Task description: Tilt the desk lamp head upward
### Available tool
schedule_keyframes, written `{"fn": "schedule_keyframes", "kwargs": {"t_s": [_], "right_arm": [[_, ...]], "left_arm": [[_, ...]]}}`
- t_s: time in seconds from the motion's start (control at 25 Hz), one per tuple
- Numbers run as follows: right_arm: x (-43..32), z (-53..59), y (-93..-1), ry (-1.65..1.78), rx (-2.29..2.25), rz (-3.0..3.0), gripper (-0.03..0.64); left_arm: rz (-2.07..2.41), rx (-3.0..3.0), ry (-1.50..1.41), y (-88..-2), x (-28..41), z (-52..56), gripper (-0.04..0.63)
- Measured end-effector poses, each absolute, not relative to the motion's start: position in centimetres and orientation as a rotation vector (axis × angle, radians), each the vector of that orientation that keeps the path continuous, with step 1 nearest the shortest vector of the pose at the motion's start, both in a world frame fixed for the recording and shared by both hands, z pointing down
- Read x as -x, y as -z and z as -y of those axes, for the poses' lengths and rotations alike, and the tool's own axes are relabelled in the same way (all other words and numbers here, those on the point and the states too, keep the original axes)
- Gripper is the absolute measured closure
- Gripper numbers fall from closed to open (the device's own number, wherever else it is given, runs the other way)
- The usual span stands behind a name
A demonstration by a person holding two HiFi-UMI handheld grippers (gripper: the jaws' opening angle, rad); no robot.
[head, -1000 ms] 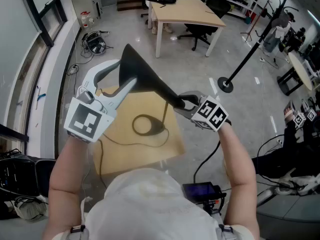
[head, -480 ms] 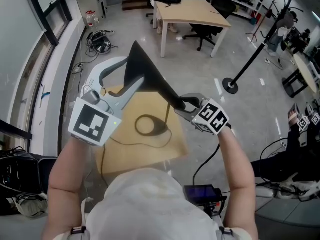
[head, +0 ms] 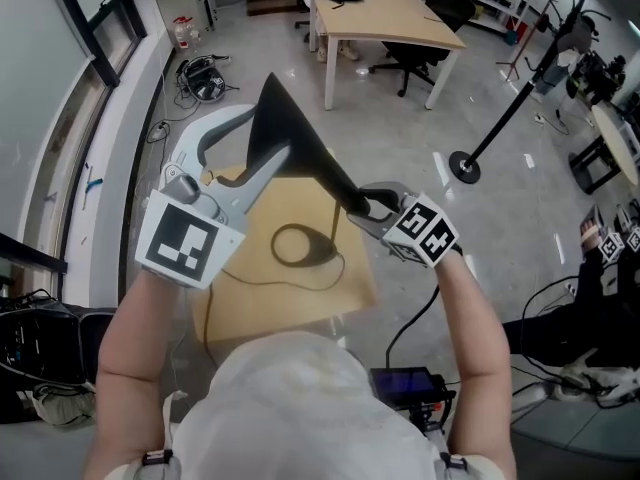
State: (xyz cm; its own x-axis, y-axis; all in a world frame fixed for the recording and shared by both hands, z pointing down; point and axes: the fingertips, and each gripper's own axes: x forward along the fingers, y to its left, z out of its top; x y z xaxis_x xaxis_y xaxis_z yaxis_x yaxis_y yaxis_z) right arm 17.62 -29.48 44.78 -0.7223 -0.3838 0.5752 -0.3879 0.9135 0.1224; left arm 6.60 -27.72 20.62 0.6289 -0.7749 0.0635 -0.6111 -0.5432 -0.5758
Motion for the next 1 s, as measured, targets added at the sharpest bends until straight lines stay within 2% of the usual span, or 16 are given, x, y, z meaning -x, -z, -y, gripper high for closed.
{"fn": "schedule_keyframes", "kwargs": {"t_s": [0.44,0.84,0.92,1.0], "right_arm": [[-18.0,29.3,-44.9,0.019,-0.555,2.504,0.414],[-19.5,29.6,-43.3,0.16,-0.607,2.566,0.41],[-20.2,29.6,-42.7,0.158,-0.649,2.601,0.433],[-21.1,29.2,-42.3,0.136,-0.719,2.651,0.497]], "left_arm": [[-1.159,2.314,0.407,-20.6,-6.5,27.9,0.408],[-1.34,2.428,0.256,-20.8,-4.8,27.2,0.447],[-1.366,2.439,0.266,-22.5,-3.7,26.7,0.462],[-1.395,2.449,0.266,-24.7,-2.3,25.4,0.48]]}}
